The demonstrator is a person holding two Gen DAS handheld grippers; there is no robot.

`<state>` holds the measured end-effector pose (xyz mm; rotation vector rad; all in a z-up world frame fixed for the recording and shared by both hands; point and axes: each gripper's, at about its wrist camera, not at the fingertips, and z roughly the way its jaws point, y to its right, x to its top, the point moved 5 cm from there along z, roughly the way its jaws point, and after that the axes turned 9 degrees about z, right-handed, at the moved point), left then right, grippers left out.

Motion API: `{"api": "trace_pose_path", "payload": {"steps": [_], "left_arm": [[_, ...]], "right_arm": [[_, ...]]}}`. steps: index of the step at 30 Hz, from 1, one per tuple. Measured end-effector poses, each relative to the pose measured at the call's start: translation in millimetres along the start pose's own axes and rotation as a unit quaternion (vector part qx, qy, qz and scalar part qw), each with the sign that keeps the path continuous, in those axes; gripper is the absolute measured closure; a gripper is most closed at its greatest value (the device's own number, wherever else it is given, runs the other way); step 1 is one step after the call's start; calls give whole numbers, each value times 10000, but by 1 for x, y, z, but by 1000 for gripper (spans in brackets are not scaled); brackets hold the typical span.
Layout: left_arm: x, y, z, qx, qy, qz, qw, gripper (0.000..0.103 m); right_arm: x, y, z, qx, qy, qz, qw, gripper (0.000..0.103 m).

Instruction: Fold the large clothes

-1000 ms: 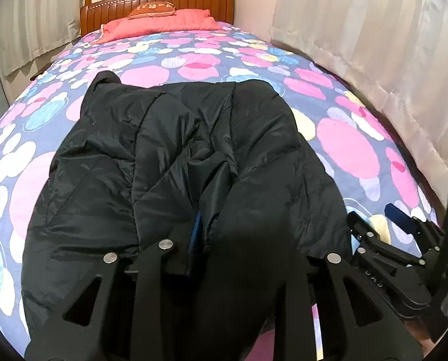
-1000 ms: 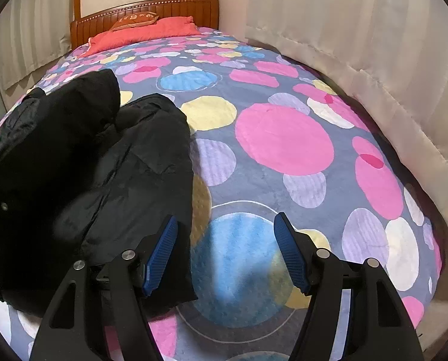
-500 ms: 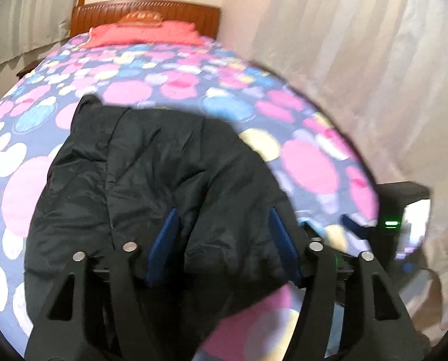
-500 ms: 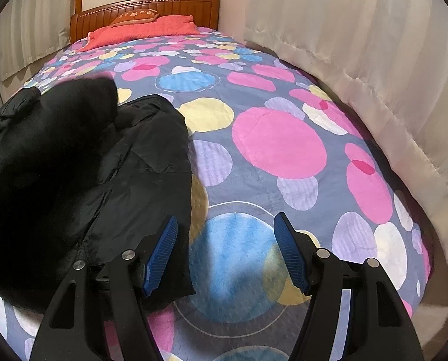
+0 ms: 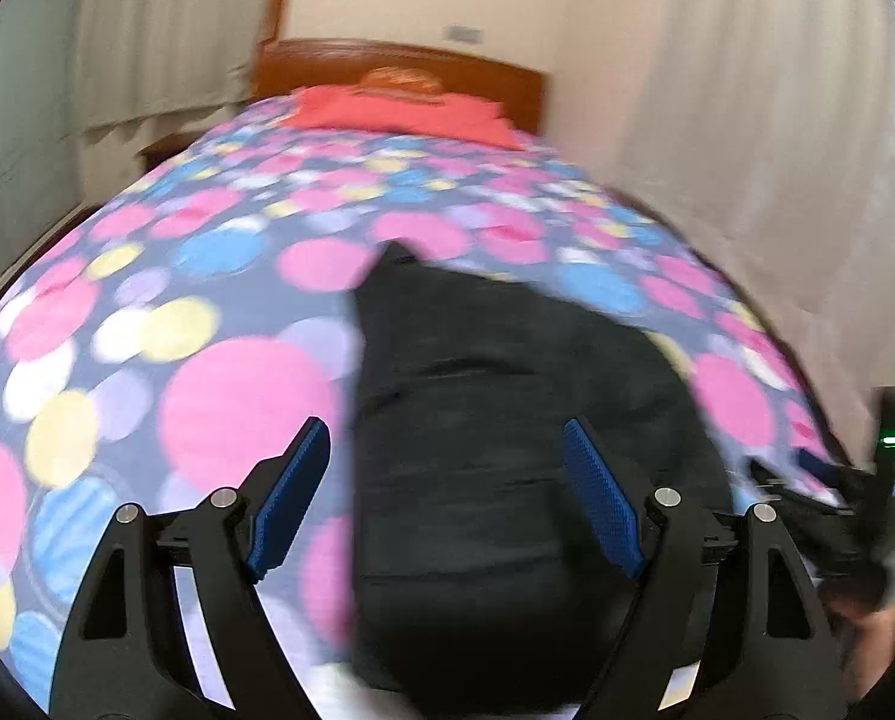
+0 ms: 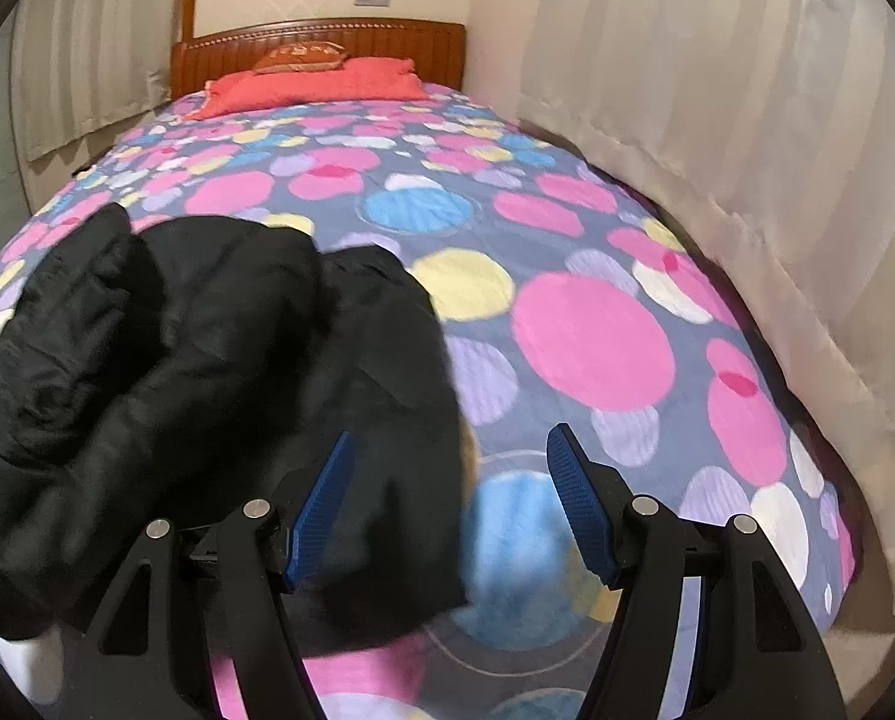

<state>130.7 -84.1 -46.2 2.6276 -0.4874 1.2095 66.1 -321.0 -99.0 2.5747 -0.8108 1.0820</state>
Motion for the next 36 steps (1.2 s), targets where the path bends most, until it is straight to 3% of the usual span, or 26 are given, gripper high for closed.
{"api": "trace_pose_path", "payload": {"steps": [4,8,22,36], "left_arm": [[-13,-43,13,209,-191,-409,9988,23],[-23,-58,23,228,-326,-489,9980,23],[-42,-58,44,227,-506,-423,9976,23],[-48,-54,51,160,-429,-394,9982,22]], "right_arm": [[7,-23,-4,170,46,-86,9998,37],[14,-47,-8,390,78,-141,9991,37],[11,-93,-2,555,-33,-439,9975,37],[-13,-98,26,517,-515,-435,9964,37]]}}
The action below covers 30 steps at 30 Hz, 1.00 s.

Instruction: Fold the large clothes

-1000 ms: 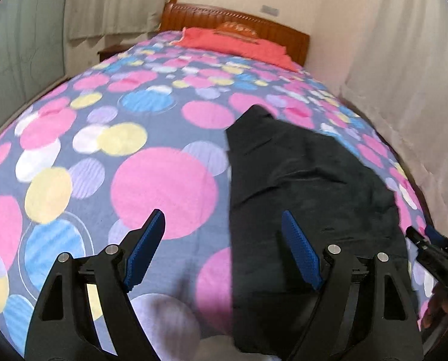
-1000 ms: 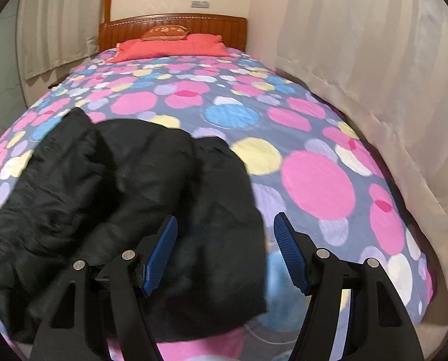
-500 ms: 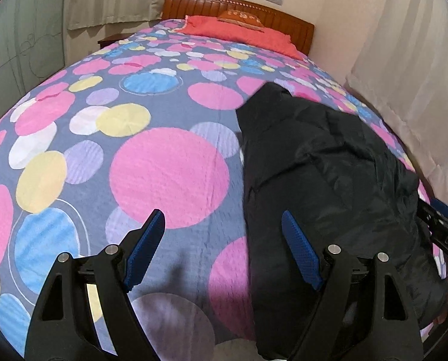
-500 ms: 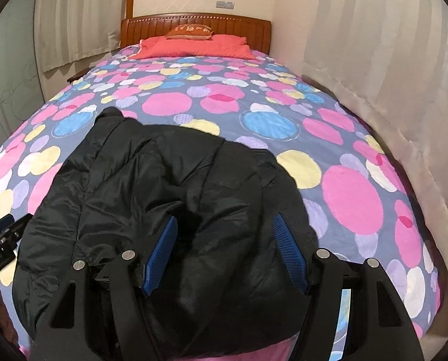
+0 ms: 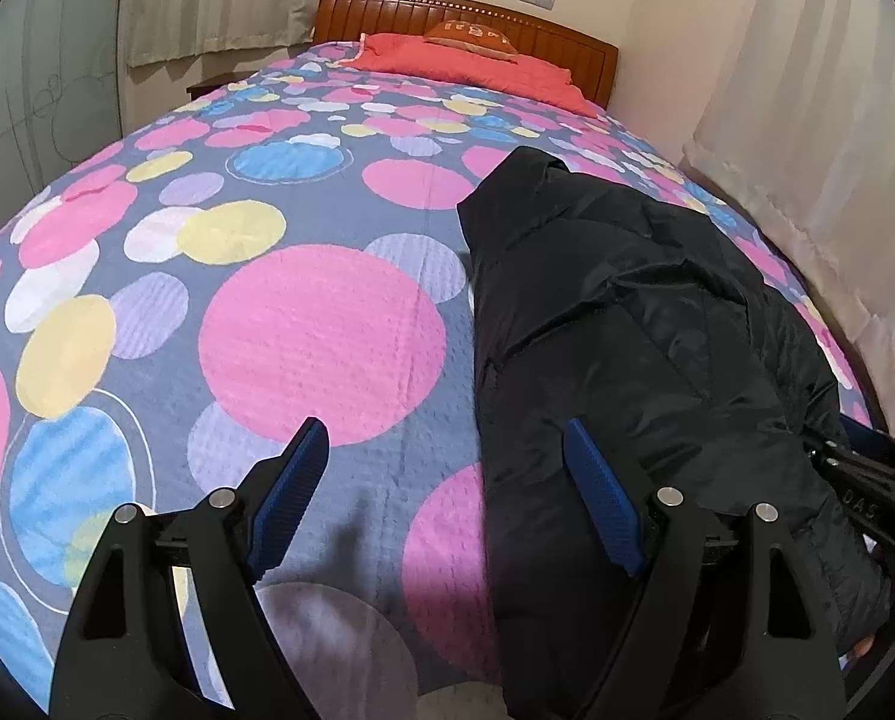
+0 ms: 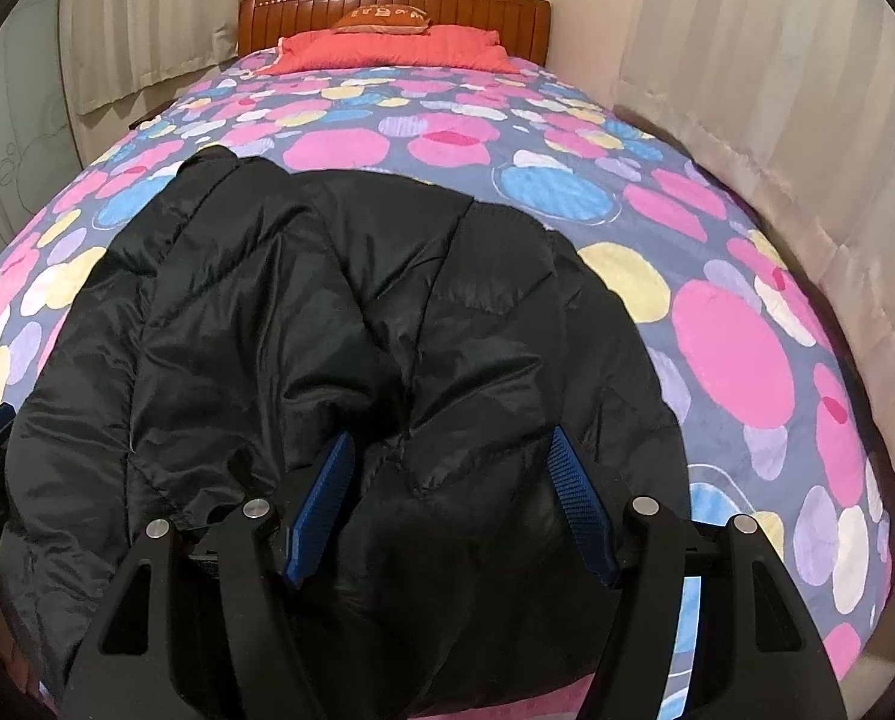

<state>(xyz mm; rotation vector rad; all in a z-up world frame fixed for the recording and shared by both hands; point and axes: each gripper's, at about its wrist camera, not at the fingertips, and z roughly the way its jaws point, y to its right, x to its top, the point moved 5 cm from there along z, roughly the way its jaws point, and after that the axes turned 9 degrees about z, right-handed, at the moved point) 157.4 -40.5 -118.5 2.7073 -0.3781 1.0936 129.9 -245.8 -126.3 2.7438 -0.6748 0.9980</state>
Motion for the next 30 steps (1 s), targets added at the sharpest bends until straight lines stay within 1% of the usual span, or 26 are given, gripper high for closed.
{"api": "trace_pose_path", "payload": {"steps": [4,8,9,14,16,17,18,19,20,22,24,27,30], "left_arm": [[-1,2,1,-24,-2,31,10000,22],[-2,3,2,-31,-4,51,10000,22],[-2,4,2,-39,-8,49,10000,22],[-3,5,4,-56,-5,8,10000,22],[-4,5,5,-74,-9,-13,10000,22],[-4,5,6,-83,-10,-11,10000,22],[-4,5,6,-85,-11,-4,10000,22],[-4,6,6,-82,-12,3,10000,22],[-4,5,6,-77,-11,-1,10000,22],[-4,6,7,-88,-13,12,10000,22],[-4,8,7,-85,-6,38,10000,22],[-3,9,6,-67,-20,43,10000,22],[3,12,2,-44,-12,154,9999,23]], "right_arm": [[-4,1,8,30,-101,62,9999,37],[-6,7,9,-19,-77,153,9999,27],[-7,9,10,8,-90,188,9998,27],[-9,12,15,189,-209,372,9989,26],[-10,11,17,373,-232,423,9981,35],[-12,10,20,555,-290,501,9968,42],[-13,9,21,632,-322,546,9960,45],[-13,9,23,713,-358,602,9950,46],[-14,8,25,777,-379,630,9943,50],[-14,5,27,945,-412,636,9926,63],[-14,-2,28,1150,-464,569,9906,83],[-10,-7,25,1215,-420,511,9904,93],[-1,3,10,1249,-155,635,9900,96]]}}
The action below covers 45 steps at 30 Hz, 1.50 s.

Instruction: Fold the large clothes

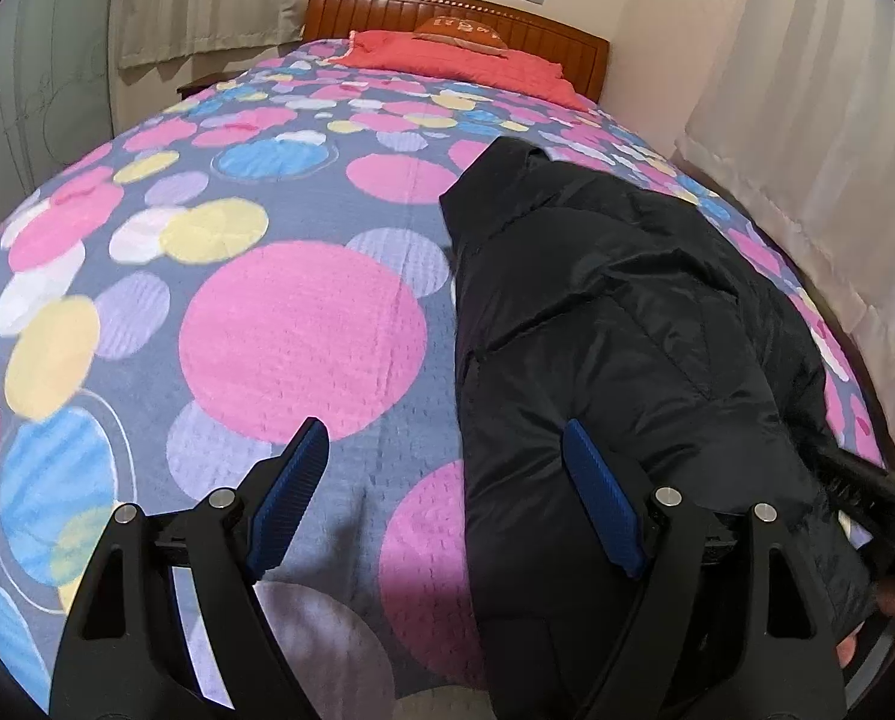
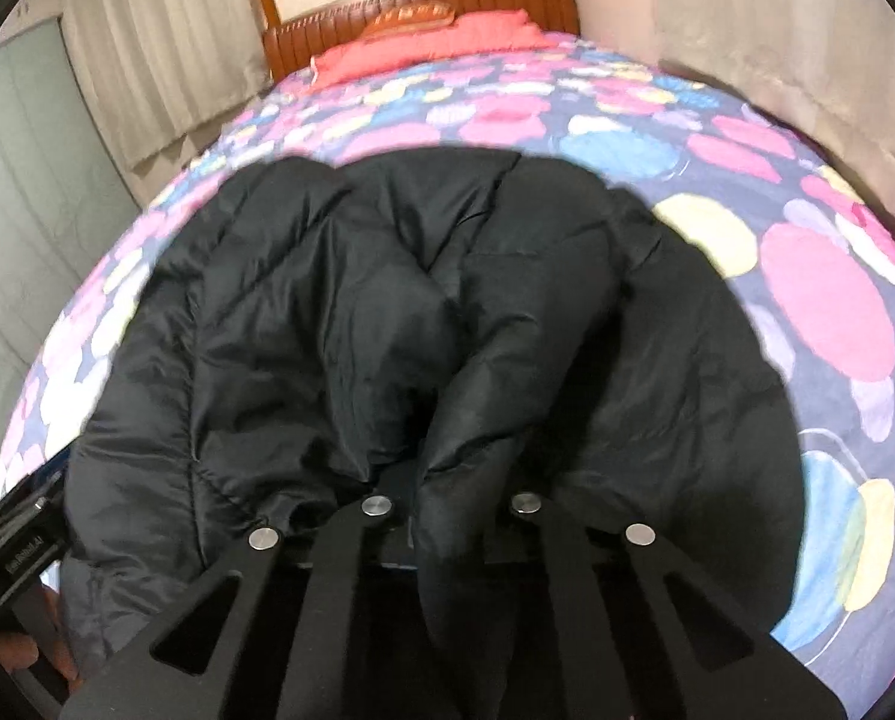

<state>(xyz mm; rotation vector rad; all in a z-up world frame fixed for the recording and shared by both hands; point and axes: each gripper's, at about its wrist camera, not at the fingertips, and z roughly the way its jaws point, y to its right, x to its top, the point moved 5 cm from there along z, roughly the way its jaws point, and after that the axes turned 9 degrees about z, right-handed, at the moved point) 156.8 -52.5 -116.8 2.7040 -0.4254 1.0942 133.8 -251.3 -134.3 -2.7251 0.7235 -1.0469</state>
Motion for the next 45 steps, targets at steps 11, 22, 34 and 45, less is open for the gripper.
{"api": "trace_pose_path", "payload": {"steps": [11,22,34,45], "left_arm": [[25,62,-1,-477,146,518,9974,23],[7,99,46,-362,-288,890,9950,19],[-2,103,61,-43,-215,1119,9935,19],[8,98,38,-101,-25,1064,9943,20]], "right_arm": [[39,63,-33,-729,571,-95,9957,98],[11,110,17,-864,83,-3,9962,97],[-1,109,24,-1015,263,-98,9944,97],[4,104,-3,-1080,235,11,9939,84]]}}
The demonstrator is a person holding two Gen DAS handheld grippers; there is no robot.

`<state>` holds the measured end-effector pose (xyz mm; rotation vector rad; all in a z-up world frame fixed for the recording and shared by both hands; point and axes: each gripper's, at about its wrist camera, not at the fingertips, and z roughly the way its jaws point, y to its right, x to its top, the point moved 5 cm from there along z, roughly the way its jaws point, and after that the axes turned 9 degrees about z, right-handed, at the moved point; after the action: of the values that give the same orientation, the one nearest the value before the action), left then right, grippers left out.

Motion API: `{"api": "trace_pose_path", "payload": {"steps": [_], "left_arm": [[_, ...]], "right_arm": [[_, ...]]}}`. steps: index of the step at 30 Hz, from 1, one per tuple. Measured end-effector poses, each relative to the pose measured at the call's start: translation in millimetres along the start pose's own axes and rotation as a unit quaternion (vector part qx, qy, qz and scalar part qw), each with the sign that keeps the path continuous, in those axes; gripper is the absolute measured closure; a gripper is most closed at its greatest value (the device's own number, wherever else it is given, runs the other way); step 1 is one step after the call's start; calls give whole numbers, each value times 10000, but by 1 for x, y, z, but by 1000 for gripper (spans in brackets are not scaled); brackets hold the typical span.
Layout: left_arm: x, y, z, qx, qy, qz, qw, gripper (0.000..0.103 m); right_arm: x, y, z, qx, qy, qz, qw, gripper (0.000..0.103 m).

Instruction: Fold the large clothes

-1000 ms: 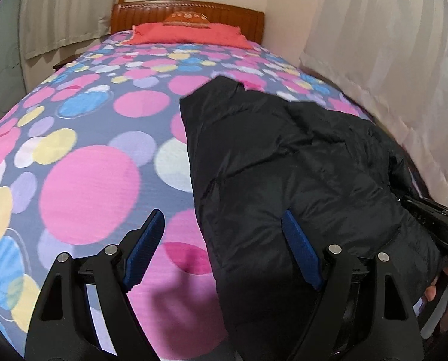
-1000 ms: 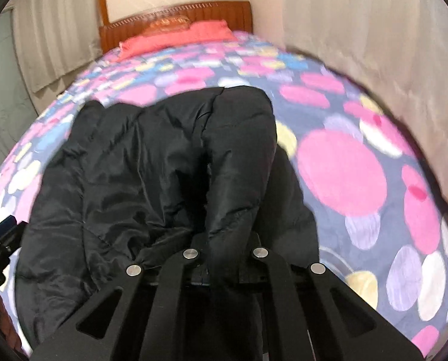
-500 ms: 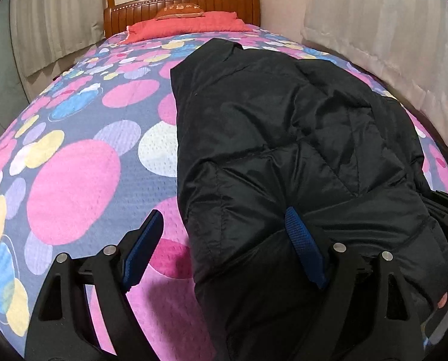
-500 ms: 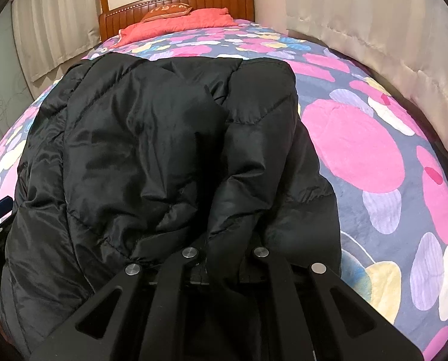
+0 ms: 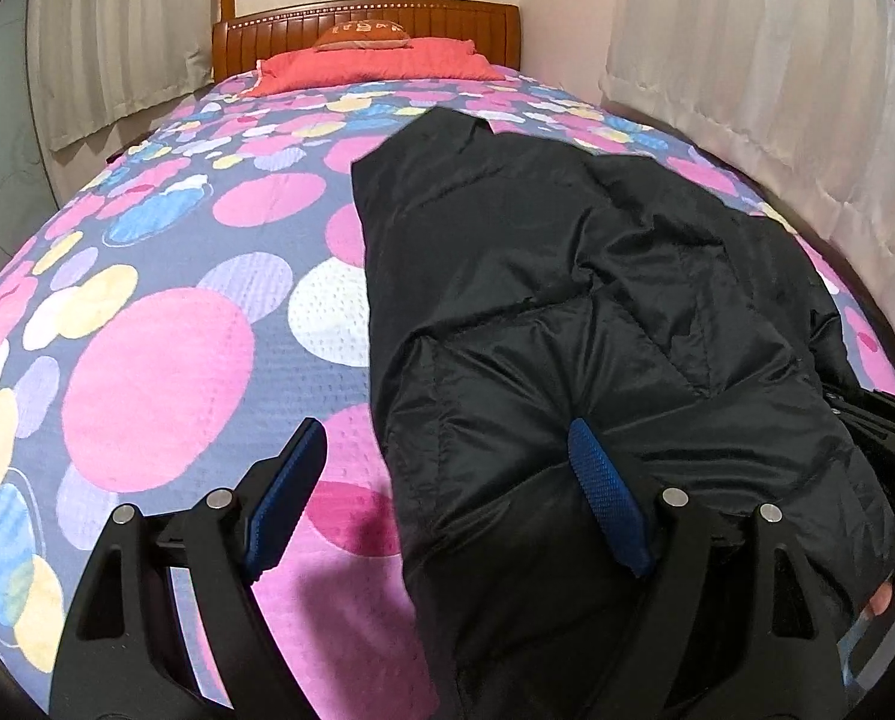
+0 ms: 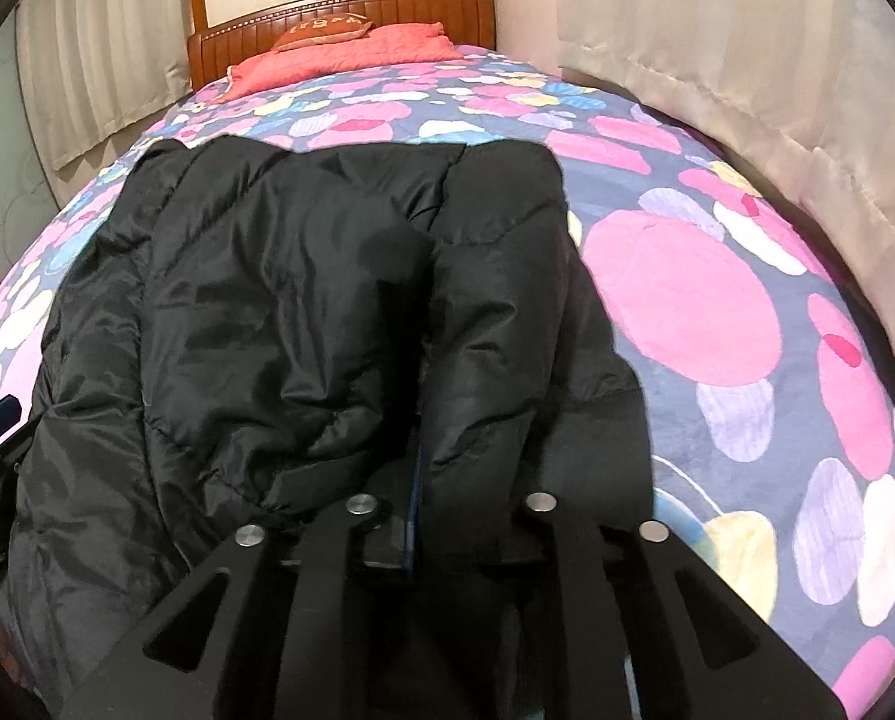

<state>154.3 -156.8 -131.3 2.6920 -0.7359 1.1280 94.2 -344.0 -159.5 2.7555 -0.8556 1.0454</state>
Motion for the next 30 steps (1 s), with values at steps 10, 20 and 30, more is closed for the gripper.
{"api": "trace_pose_path", "payload": {"steps": [10,20,30], "left_arm": [[24,-27,-28,119,210,-429,9988,20],[54,-29,-8,233,199,-467,9984,20],[59,-7,32,385,-23,-286,9988,20]], "right_arm": [[34,-1,-54,-214,198,-45,9996,77],[80,-24,-62,-18,510,-140,9986,77],[66,-43,16,-118,251,-410,9988,77]]}}
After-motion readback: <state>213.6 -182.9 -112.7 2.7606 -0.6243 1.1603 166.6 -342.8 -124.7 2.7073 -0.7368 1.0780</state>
